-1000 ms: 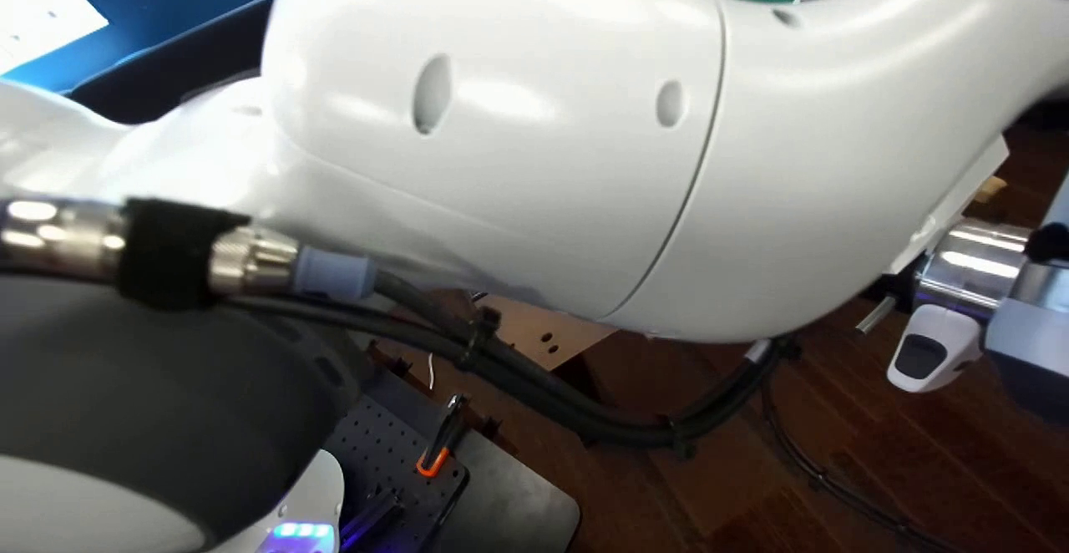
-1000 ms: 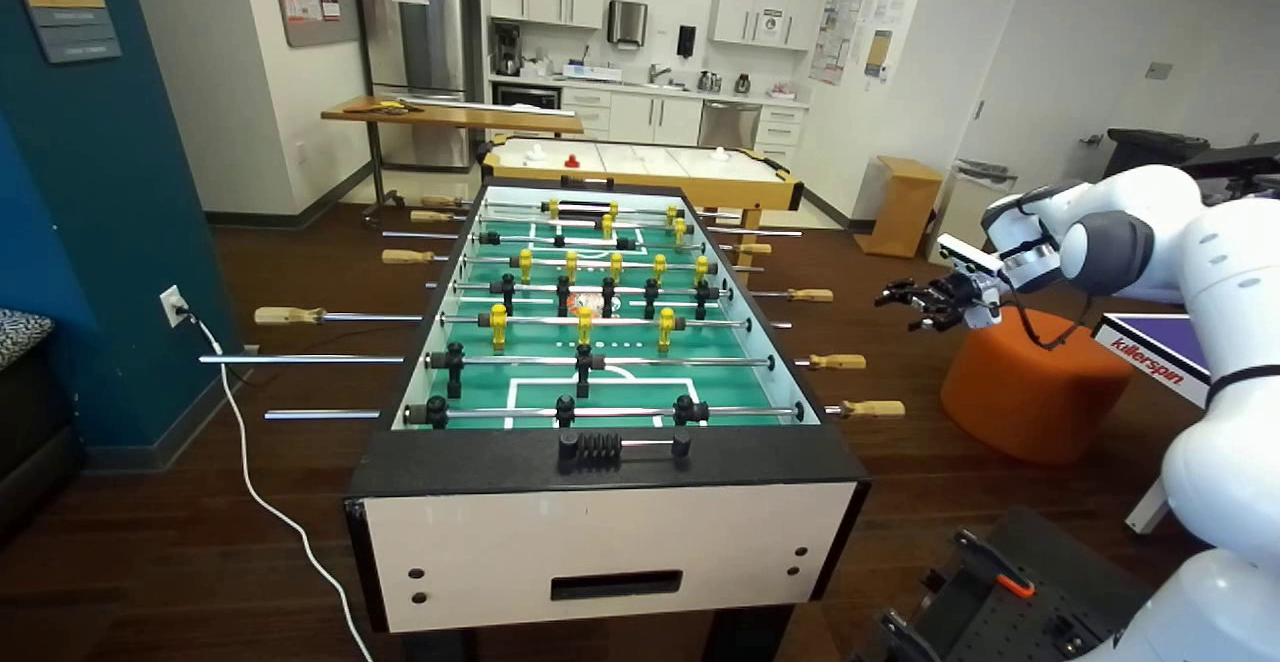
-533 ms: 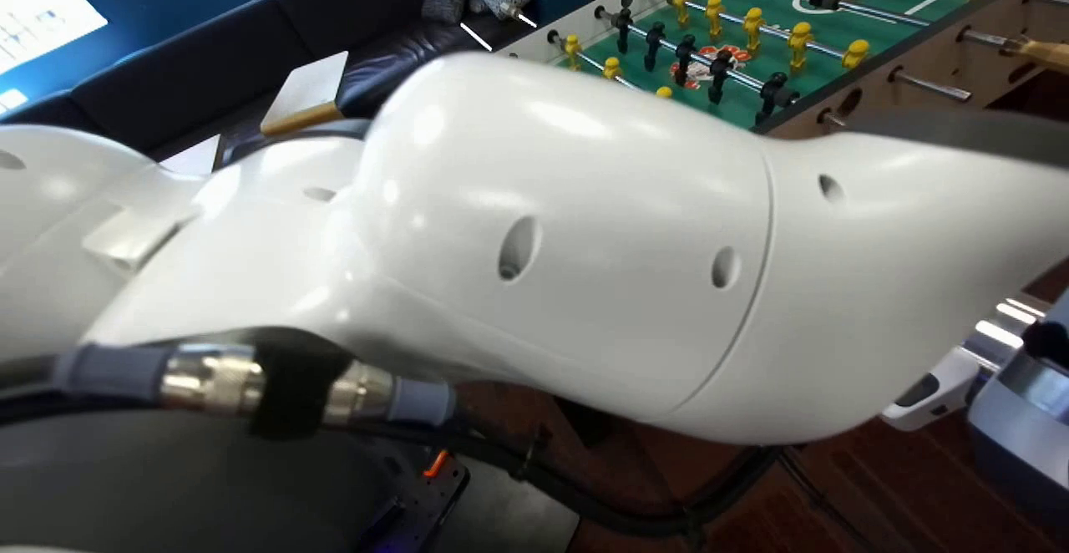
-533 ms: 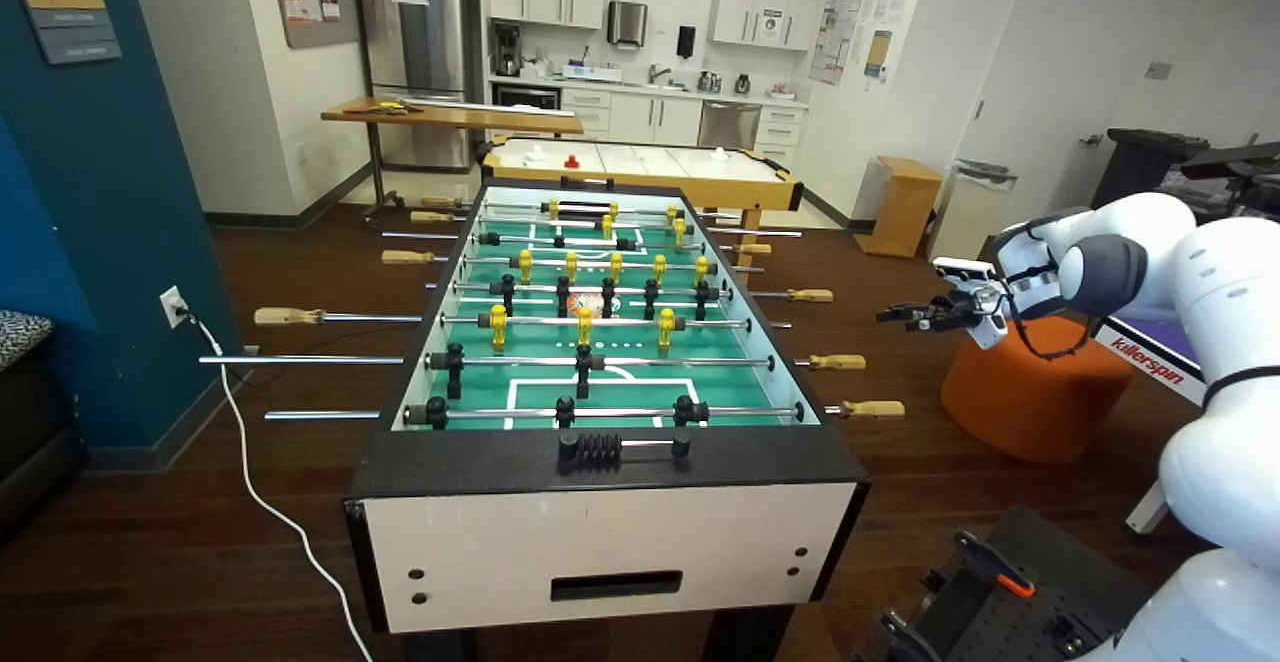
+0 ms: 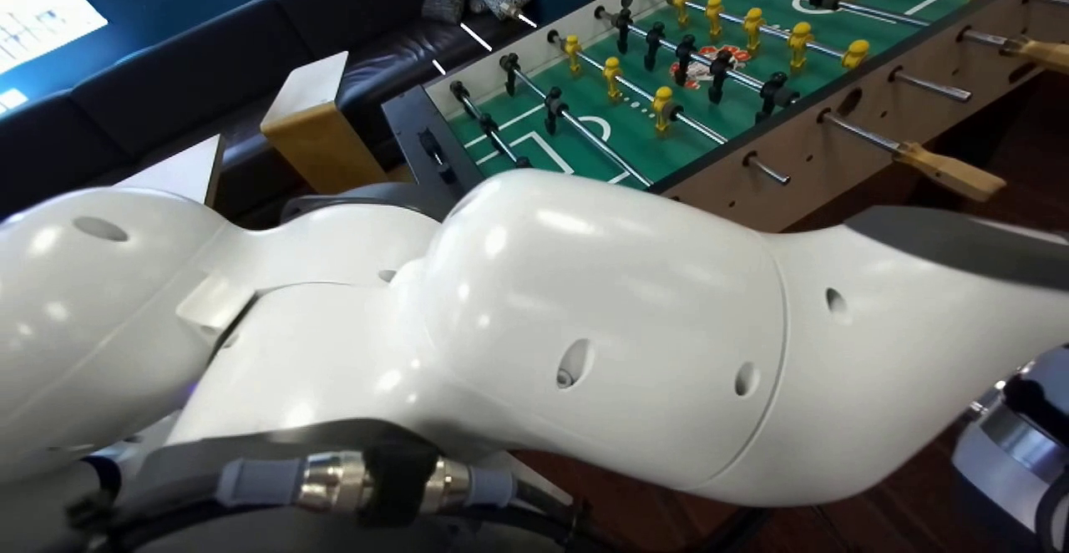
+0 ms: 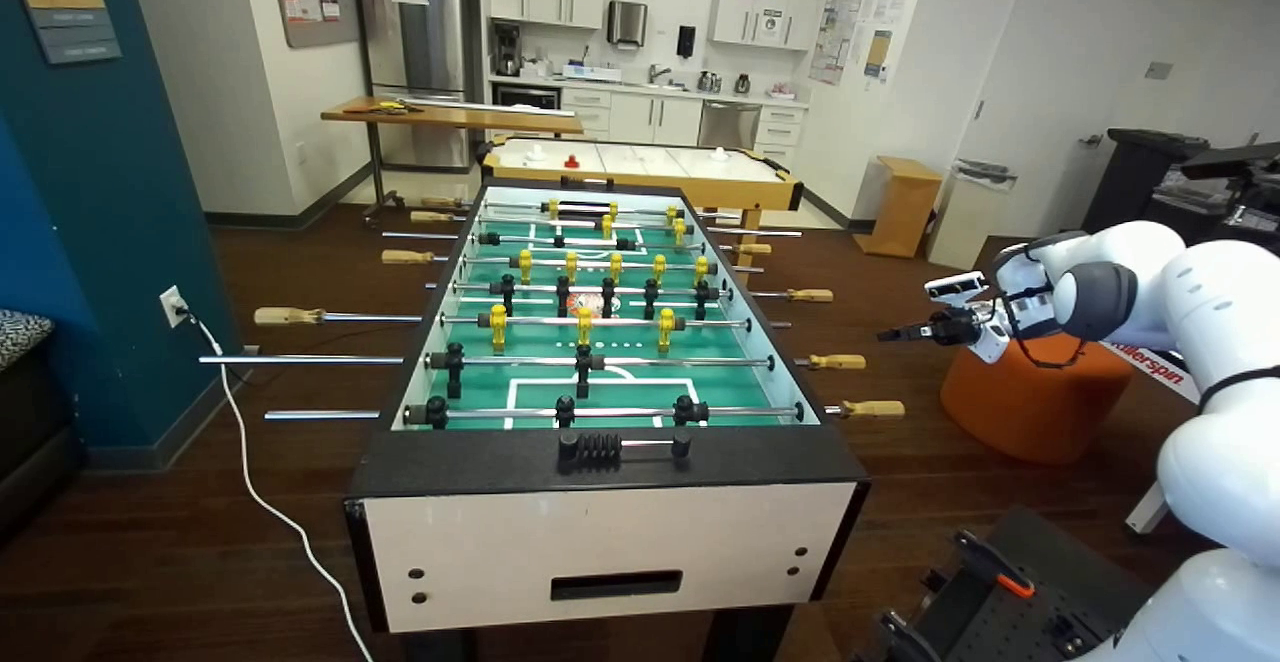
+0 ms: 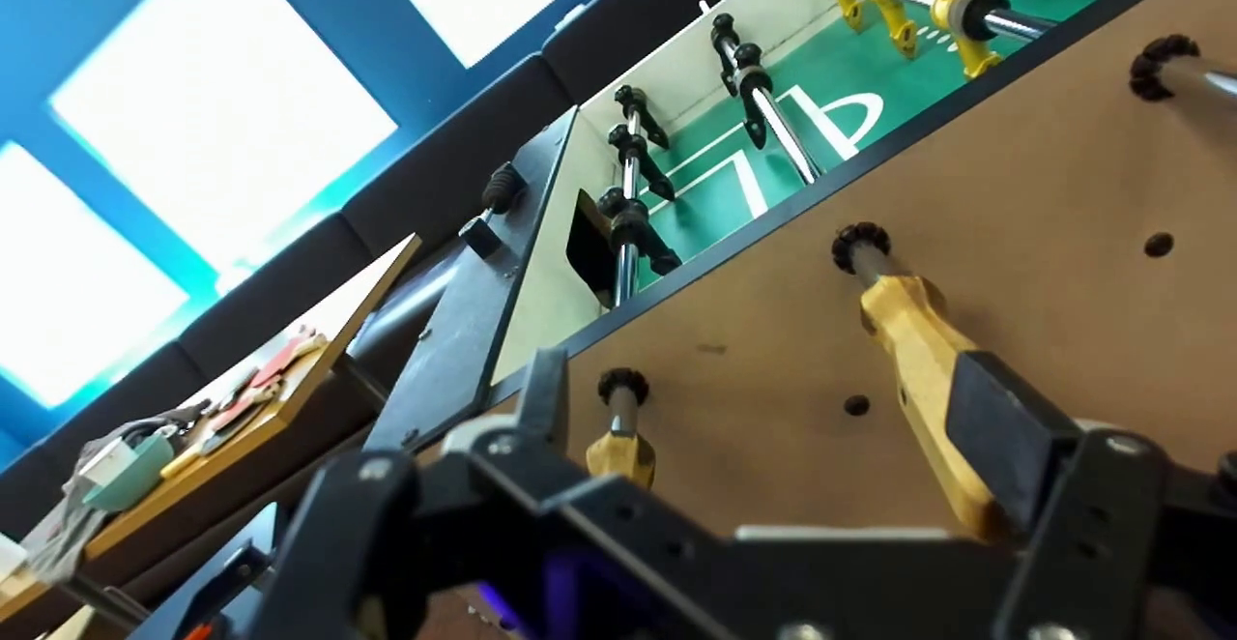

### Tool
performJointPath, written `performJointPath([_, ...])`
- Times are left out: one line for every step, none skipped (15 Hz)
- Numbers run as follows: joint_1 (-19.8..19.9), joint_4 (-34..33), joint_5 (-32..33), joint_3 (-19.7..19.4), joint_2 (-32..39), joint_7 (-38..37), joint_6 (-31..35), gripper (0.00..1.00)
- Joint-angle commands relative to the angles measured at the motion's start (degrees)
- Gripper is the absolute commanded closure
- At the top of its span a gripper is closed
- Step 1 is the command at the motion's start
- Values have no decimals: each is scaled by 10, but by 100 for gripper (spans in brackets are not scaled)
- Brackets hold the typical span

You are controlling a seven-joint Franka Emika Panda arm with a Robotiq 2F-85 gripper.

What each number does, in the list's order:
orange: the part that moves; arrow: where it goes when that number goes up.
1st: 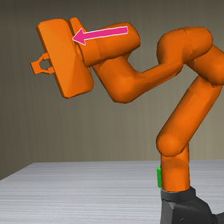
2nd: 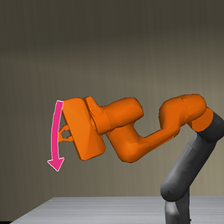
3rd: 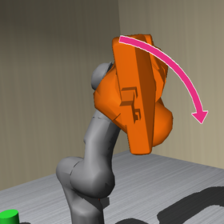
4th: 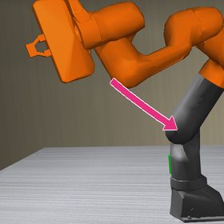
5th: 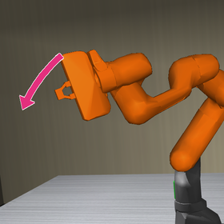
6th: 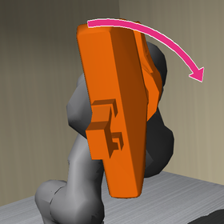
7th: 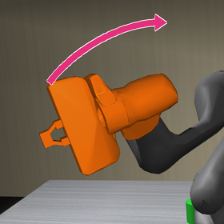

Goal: Rotate the second rod anticlockwise

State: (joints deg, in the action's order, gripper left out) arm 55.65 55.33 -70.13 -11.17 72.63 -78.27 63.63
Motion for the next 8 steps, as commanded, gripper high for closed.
performJointPath([6, 8, 8, 12, -5, -19, 6, 0])
performJointPath([5, 12, 3, 13, -5, -37, 13, 0])
performJointPath([6, 19, -4, 14, -6, -58, 22, 0])
performJointPath([6, 23, -8, 14, -5, -81, 29, 0])
performJointPath([5, 28, -10, 14, -5, -103, 38, 0])
performJointPath([6, 32, -13, 14, -5, -122, 47, 0])
performJointPath([5, 35, -14, 14, -4, -142, 54, 0])
performJointPath([5, 38, -16, 15, -3, -160, 61, 0])
